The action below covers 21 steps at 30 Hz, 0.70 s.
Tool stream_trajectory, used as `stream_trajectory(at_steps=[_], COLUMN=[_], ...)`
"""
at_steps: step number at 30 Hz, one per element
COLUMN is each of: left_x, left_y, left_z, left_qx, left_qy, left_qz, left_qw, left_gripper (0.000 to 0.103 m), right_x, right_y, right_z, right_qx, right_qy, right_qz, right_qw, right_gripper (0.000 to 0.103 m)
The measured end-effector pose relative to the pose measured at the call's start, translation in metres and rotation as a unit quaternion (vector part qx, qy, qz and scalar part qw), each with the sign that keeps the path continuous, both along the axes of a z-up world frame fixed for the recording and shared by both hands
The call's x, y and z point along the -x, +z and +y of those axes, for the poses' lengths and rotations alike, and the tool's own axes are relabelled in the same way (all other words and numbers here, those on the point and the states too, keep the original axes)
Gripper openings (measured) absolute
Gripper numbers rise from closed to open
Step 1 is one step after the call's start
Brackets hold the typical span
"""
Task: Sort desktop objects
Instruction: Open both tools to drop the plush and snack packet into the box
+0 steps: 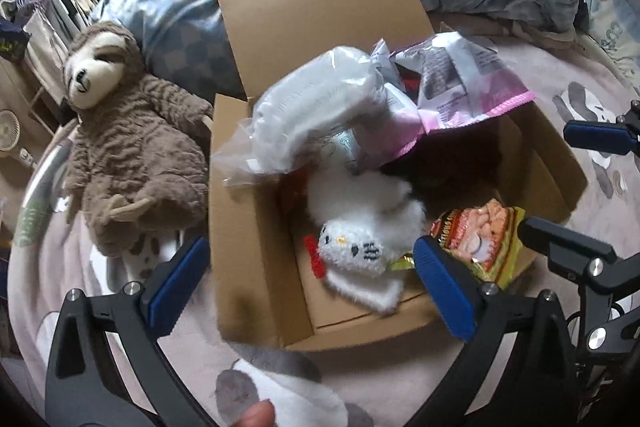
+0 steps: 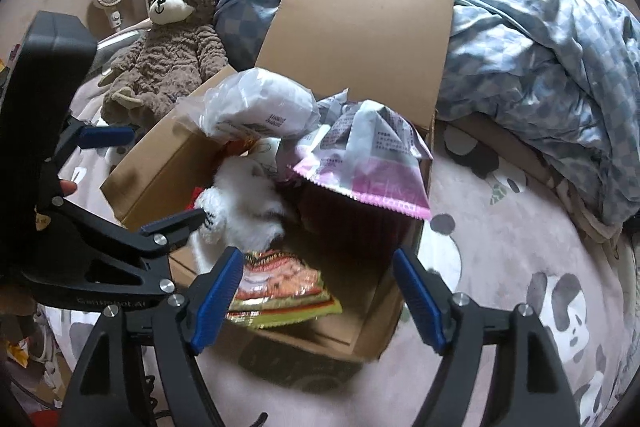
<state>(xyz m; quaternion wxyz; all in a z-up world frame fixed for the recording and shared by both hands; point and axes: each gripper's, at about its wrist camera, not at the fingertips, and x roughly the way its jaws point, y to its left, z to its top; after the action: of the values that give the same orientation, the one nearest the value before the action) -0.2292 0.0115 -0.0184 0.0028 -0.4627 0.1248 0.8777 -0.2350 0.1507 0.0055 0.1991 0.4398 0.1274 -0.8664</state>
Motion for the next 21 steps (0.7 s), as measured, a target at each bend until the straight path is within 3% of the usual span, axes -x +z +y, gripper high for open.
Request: stream_trajectory(at_steps=[15,21], left_x=[-0.078,-0.113], left_y=[0.045,0.049], left_z=[0.017,0.025], left_qx=[0.04,0.034], left_qy=[-0.024,-0.038], left_qz=[0.046,0.042], left_qw=[0.9978,0.9978], left_gripper=[0.102,0.102], right_x=[-0.065,-0.095], right_y=[0.033,0.037], right_z=[0.017,0.02], right_qx=[0.015,0.019], right_qy=[-0.019,-0.019], right_qz=[-0.014,-0.014], right_qw=[1.0,1.0], right_gripper=[0.079,0.079])
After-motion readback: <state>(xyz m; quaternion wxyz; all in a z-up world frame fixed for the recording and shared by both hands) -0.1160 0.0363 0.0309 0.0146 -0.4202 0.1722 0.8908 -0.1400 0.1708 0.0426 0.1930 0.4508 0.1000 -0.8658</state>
